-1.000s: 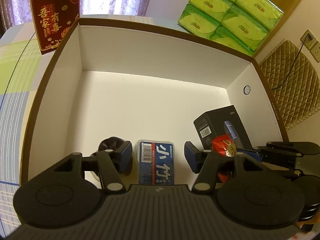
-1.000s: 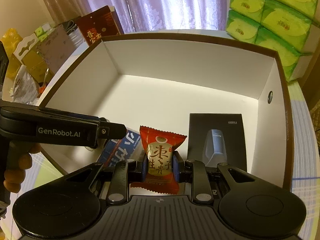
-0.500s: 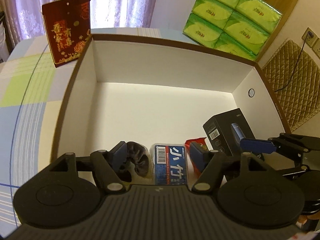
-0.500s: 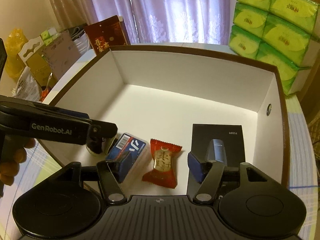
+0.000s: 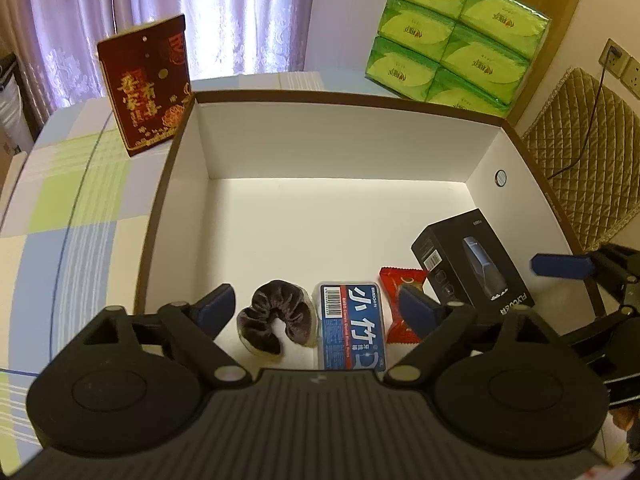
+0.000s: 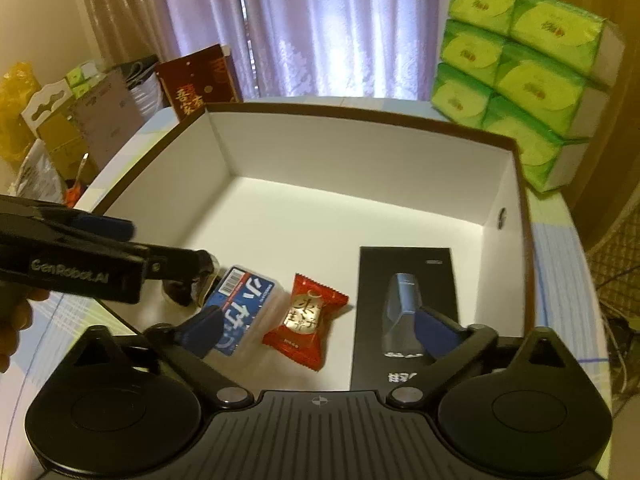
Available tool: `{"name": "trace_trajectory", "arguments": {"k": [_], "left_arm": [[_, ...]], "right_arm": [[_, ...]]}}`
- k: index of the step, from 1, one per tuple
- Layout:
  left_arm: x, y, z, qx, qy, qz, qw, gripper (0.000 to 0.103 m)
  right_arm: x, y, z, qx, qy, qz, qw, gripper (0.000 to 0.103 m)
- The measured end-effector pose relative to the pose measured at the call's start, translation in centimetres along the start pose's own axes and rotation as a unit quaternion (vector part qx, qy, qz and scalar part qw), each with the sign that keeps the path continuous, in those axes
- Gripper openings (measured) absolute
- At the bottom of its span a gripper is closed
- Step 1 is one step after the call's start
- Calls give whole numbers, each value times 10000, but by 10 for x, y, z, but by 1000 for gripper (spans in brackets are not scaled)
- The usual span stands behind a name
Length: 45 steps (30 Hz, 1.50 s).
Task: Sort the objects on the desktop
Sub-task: 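Open the left tool to drop the toothpick case while the right tool releases the candy, then withdraw both tools from the box and move the right tool toward the white clip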
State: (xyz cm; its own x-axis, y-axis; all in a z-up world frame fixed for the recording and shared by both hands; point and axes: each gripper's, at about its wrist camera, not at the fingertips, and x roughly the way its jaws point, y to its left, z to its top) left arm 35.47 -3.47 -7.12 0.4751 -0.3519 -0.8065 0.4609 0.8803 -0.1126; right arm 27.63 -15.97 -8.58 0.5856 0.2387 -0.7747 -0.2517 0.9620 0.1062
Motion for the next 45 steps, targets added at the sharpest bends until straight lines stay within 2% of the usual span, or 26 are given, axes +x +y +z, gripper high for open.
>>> {"name": "trace_trajectory", "arguments": {"k": [4,13,29,37,45], "left_arm": [[-12,-4,-2,85,-93,197,9997,94],[-47,-5,-10,101,-342,350,9988,95],[-118,-6,-47,12,-746,419,9963,95],[-148,2,-82,-107,-774,401,9961,95],[-157,10,-126,-257,-476,482,9974,95]], "right_arm": [[-10,2,0,-5,-124,-179,9998,101],[-39,9,-7,-56,-402,-363,9985,101],[-100,27,-32,-117,-900,-162,9957,101],[-116,32,-60,-247,-821,9,9963,101],[-118,32,-90,-202,-522,123,9984,101]]}}
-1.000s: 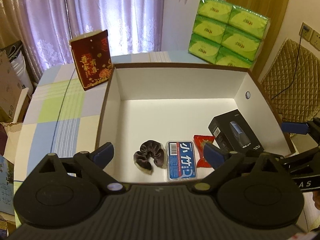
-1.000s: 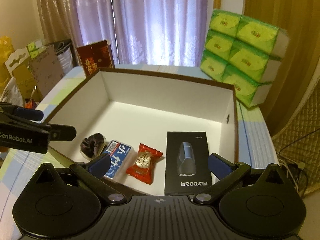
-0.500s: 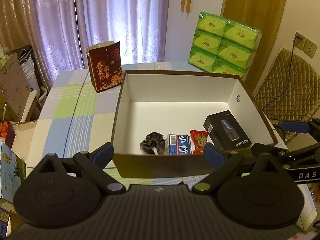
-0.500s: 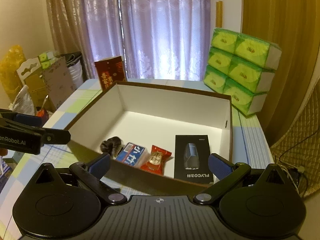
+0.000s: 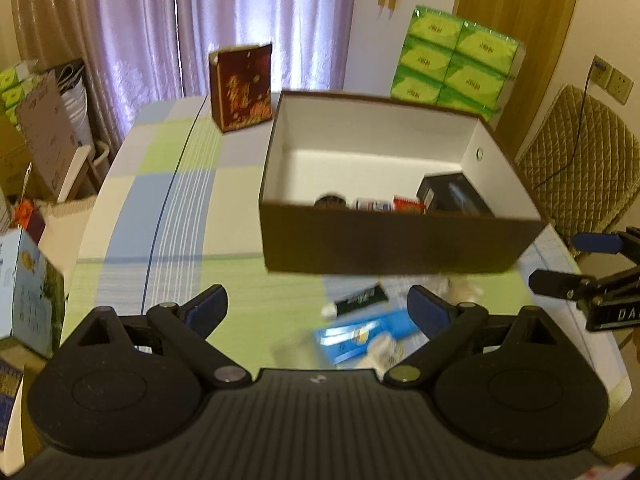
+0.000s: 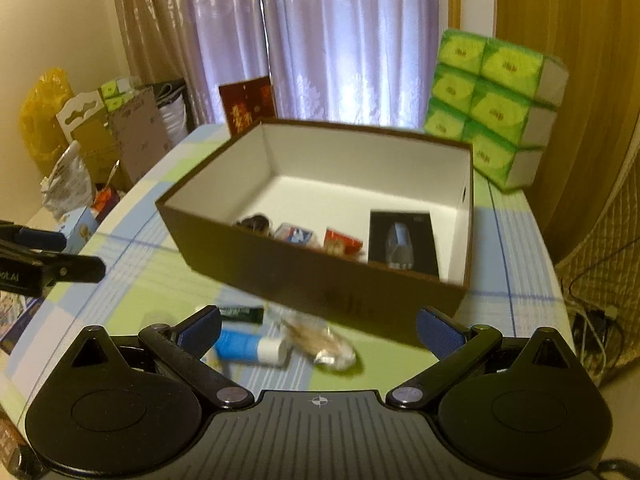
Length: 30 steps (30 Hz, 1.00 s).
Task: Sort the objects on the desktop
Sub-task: 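Withdraw both tools from the box and move the right tool toward the white clip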
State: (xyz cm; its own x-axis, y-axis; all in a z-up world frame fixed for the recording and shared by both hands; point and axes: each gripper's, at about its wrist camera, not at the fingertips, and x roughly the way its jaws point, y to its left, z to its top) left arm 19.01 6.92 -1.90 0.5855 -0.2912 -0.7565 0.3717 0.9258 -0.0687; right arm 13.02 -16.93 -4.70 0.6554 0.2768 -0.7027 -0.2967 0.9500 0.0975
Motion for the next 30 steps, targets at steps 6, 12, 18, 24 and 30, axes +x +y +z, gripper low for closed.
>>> {"name": "trace_trajectory", "arguments": {"k": [6,12,18,24,30], "left_arm": [[1,7,-25,-162,289,10,9995,95],[12,18,-45,-277,617,106,9977,94],[24,29,-60,-383,833,190,9956,94],[35,39,-70,-482,1036,260,9931,94],[40,49,-75,-544,1123,317,9917,94]], "right_arm": [[2,2,-17,107,243,98,9996,101],[16,22,-33,-206,553,357,9976,101],[40,44,-50,-589,860,575,9929,100],[66,64,-68,-967,1217,899,9837,68],[85,82,-78,-1413,1362,1225,9729,48]]}}
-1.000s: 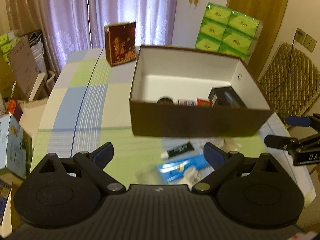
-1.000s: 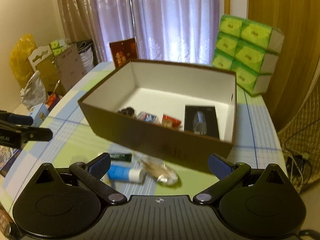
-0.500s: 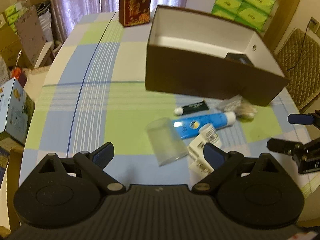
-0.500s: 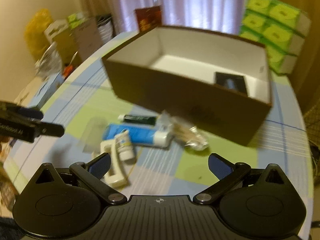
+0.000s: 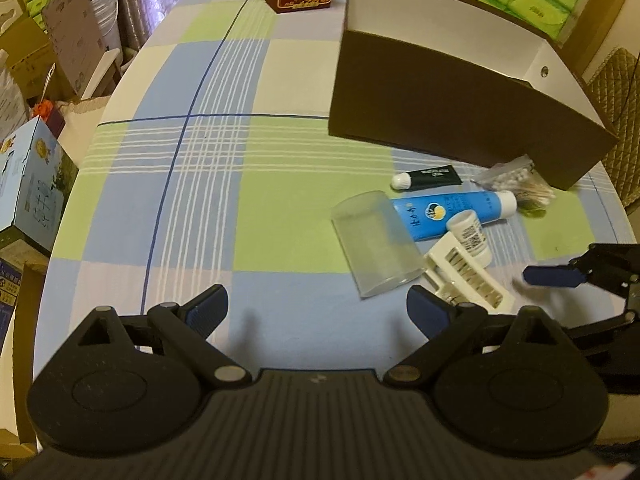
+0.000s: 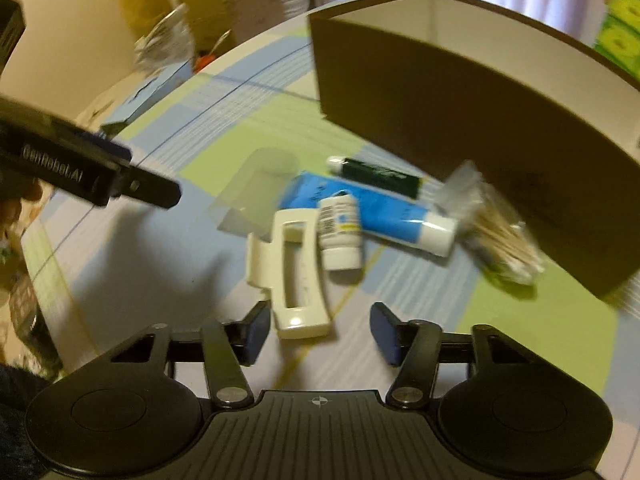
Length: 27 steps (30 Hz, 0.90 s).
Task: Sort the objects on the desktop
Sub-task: 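Withdraw both tools from the box and move the right tool toward the white clip, then grasp the white hair clip with the right tool while the left tool grasps the clear cup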
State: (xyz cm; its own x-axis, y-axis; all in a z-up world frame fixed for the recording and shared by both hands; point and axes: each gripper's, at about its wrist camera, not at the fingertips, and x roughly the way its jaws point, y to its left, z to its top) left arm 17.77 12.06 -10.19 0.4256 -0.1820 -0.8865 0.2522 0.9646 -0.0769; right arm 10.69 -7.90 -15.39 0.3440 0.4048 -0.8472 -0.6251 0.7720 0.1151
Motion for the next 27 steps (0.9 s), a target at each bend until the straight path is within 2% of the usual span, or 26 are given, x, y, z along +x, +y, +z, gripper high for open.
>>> {"name": "trace_trajectory", "arguments": {"k": [1,3,4,13,19,27], "left_arm": [[1,1,0,-7,10,6,10000,94],[4,2,0,-16,32,10,10000,94],[5,3,0,-20,43,4,10000,94],[16,-4,2,75,106,-167,9998,94],[28,-19,9,250,56,-291,9992,94],[51,-37,25,434,10,-301,9986,90]], "right_arm": [[3,2,0,-77,25,14,10000,45],[9,5,-2,-213,36,33,9998,31],[10,6,-3,-232,64,77,9997,30],[-8,-8,-24,-291,217,329,9988,29],[-33,-29,-52,113,325,101,9994,29],[-57,-65,-65,882,164,-755,9931,29]]}}
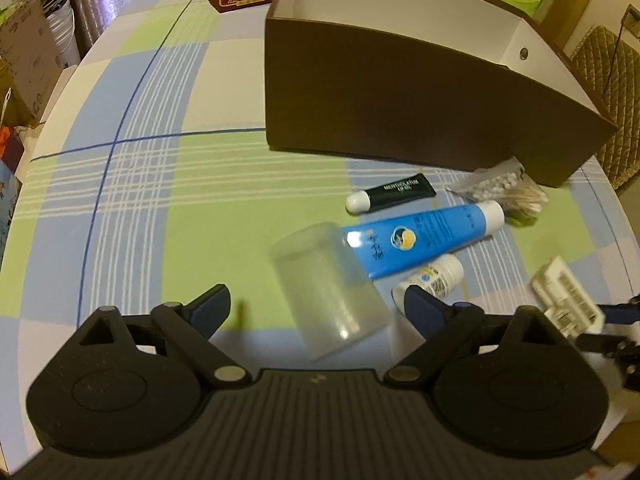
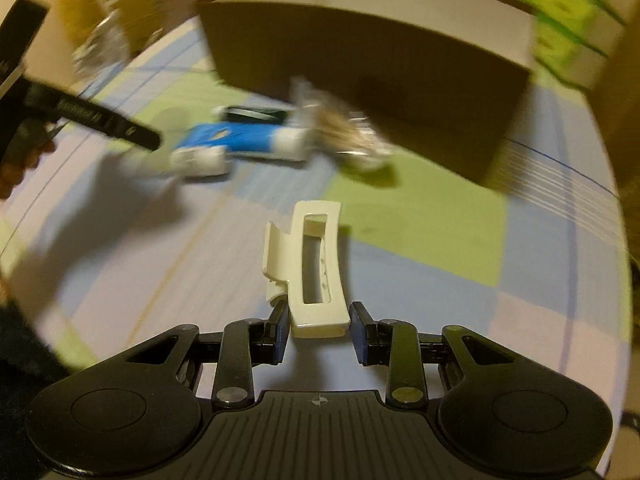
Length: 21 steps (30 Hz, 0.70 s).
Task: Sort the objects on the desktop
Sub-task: 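Grasp the white hair clip with the right tool while the left tool grasps the clear cup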
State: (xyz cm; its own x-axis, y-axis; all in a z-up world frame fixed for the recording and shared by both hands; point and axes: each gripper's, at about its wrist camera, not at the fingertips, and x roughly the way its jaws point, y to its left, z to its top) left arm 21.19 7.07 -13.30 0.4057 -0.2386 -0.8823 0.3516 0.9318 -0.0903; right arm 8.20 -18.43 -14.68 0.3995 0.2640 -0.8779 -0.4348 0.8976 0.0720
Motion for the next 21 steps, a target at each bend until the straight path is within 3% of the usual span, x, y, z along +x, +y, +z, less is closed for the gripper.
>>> {"name": "trace_trajectory", "arguments": {"k": [8,13,16,21], "left_arm": [[16,-7,10,174,58,107,9998,81],[24,-5,9,212,119,39,9997,69],[26,-1,4,317,125,-60,9994,57],[19,8,-6,546,-3,-17,9985,55]], "right_arm": [[-10,-30,0,639,-116,-542,9964,29],[-8,-30,0,677,-111,-501,9964,29],[-8,-30,1,742,-166,-449,9961,29],[-9,-32,4,805,-207,-420,9957,40]]}}
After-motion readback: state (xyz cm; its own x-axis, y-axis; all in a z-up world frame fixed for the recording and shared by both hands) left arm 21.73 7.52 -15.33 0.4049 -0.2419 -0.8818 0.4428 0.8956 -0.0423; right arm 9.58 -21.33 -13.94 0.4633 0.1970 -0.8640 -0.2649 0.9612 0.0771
